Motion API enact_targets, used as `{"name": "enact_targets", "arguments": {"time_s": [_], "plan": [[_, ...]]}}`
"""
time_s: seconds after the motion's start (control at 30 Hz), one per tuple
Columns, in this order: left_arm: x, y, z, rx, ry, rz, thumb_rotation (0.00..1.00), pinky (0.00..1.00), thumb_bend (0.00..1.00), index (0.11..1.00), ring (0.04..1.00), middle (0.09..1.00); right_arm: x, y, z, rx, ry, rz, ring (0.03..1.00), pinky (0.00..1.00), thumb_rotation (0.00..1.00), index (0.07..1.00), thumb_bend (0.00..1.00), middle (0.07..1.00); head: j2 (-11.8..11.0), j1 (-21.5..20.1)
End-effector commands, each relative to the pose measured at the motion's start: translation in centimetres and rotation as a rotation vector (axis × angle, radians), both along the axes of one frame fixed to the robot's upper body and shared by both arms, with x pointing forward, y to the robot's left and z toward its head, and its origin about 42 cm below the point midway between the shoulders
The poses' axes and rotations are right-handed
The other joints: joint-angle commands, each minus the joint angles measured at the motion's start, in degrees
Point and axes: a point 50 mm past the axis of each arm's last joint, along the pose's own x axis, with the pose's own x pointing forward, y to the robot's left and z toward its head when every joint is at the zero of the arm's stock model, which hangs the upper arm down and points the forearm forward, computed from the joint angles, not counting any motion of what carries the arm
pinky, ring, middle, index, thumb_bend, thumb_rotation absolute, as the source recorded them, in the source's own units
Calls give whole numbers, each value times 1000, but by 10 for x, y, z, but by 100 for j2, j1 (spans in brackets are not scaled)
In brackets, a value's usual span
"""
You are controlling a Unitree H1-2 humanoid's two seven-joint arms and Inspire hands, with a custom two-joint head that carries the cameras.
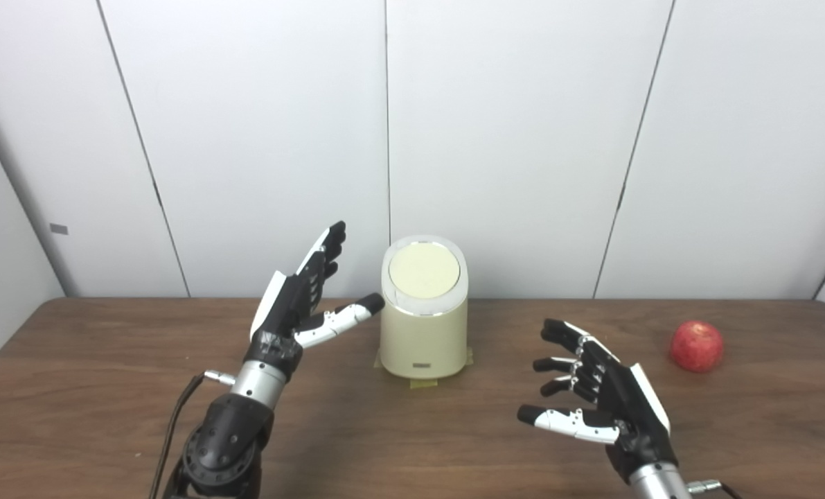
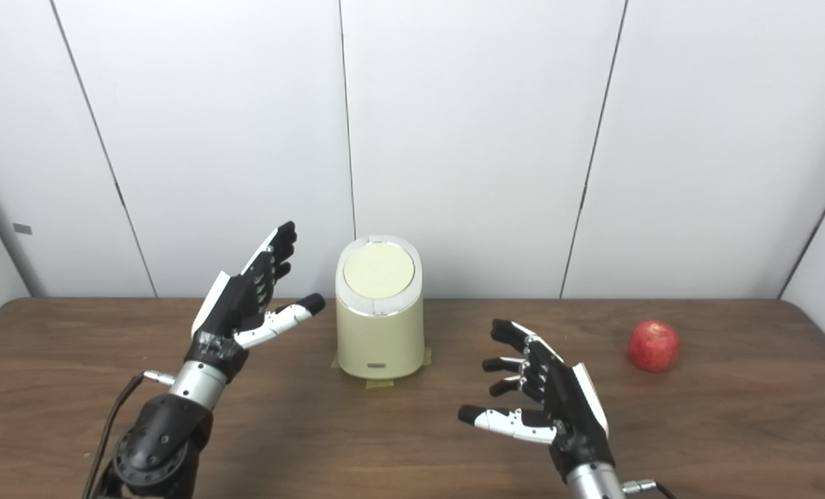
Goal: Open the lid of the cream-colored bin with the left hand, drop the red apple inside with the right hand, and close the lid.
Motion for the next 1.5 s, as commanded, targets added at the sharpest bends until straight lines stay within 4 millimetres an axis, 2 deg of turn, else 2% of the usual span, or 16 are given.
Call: {"name": "enact_targets", "arguments": {"time_s": [0.0,0.17,0.3,0.4,0.5,0.6,0.83,0.97,1.3,1.4,1.47], "plan": [[17,-10,38,37,-86,10,366,1000,869,1000,1000,1000,9,3,24,7,-111,20,673,507,88,797,753,827,12,-6],[33,-21,53,109,-74,51,360,979,887,1000,1000,1000,8,4,25,3,-117,18,674,500,79,796,754,828,22,-37],[47,-32,64,194,-91,56,341,1000,894,1000,1000,1000,8,5,25,-2,-120,18,681,508,71,799,749,833,22,-76],[56,-40,69,261,-115,64,330,1000,908,1000,1000,1000,8,5,25,-4,-119,19,657,500,76,800,750,829,22,-86],[62,-47,68,276,-105,86,328,1000,910,1000,1000,1000,8,6,25,-1,-122,17,642,486,86,800,758,822,22,-107],[69,-55,67,279,-96,97,338,925,903,1000,1000,1000,8,6,25,-3,-124,16,644,486,89,799,762,819,26,-129],[84,-69,66,340,-116,155,312,868,871,1000,1000,1000,6,10,25,10,-124,19,630,475,97,796,766,818,28,-173],[88,-74,63,431,-136,188,285,921,841,1000,1000,1000,5,12,27,2,-131,16,635,478,105,796,762,820,49,-222],[90,-79,45,510,-112,195,202,938,755,1000,1000,1000,2,15,30,6,-134,18,638,481,120,801,757,823,79,-276],[91,-79,42,541,-124,202,165,947,745,1000,1000,1000,2,15,30,9,-135,16,636,481,115,801,754,822,79,-276],[91,-80,41,563,-135,211,107,940,728,1000,1000,1000,2,15,30,12,-134,14,636,484,108,797,752,820,79,-276]]}}
